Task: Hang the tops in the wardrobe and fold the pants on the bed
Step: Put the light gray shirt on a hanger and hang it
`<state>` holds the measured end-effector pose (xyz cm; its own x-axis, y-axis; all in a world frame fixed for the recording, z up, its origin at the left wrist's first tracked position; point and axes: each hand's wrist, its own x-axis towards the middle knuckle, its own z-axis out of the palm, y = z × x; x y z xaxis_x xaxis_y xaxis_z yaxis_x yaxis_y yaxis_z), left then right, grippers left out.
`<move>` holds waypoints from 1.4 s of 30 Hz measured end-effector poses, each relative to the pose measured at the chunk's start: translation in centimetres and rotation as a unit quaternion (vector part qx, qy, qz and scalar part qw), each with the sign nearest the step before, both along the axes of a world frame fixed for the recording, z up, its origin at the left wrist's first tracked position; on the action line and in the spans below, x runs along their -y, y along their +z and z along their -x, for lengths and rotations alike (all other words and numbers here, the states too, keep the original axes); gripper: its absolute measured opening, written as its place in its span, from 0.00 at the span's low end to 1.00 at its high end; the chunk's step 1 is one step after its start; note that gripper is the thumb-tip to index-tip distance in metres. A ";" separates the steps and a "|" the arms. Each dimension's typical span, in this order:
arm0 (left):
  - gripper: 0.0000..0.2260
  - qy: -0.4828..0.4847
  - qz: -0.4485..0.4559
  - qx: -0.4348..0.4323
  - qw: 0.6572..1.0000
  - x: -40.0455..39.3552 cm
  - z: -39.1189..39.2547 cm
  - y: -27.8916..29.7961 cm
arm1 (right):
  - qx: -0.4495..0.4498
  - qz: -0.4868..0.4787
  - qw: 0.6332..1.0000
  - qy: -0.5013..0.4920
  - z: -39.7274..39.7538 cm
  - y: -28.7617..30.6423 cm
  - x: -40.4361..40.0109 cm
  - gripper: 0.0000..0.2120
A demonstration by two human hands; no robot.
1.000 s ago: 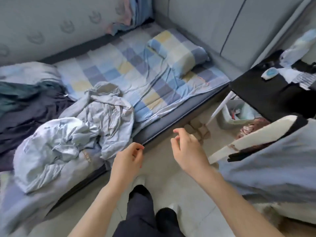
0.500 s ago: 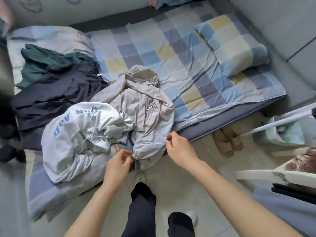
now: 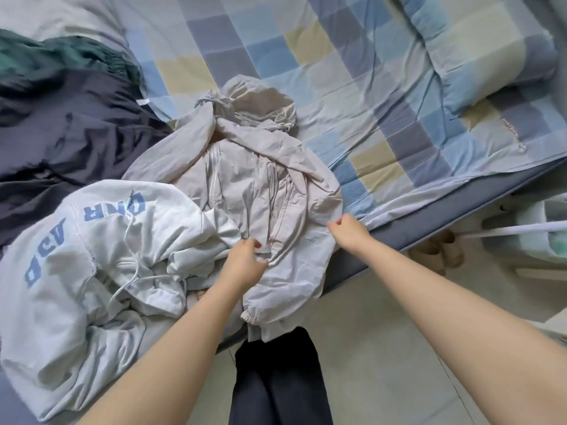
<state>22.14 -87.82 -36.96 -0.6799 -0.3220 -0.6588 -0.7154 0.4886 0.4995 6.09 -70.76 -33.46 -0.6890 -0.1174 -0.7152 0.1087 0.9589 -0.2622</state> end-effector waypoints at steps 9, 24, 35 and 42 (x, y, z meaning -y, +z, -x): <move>0.48 -0.028 0.123 -0.021 0.992 -0.9 7.6 -10.6 | -0.105 -0.007 0.988 -0.113 9.3 -11.1 3.1 0.32; 0.32 0.444 -0.232 -0.091 0.860 4.9 15.2 -6.5 | -0.037 0.297 0.907 0.296 -0.7 -4.9 3.8 0.13; 0.11 0.202 -0.134 -0.247 0.938 1.5 8.1 8.7 | 0.310 0.304 0.838 -0.330 1.2 1.3 2.1 0.21; 0.05 -0.014 -0.151 -0.254 0.955 1.3 4.6 18.0 | 0.410 0.388 0.683 -0.464 1.0 7.5 6.4 0.34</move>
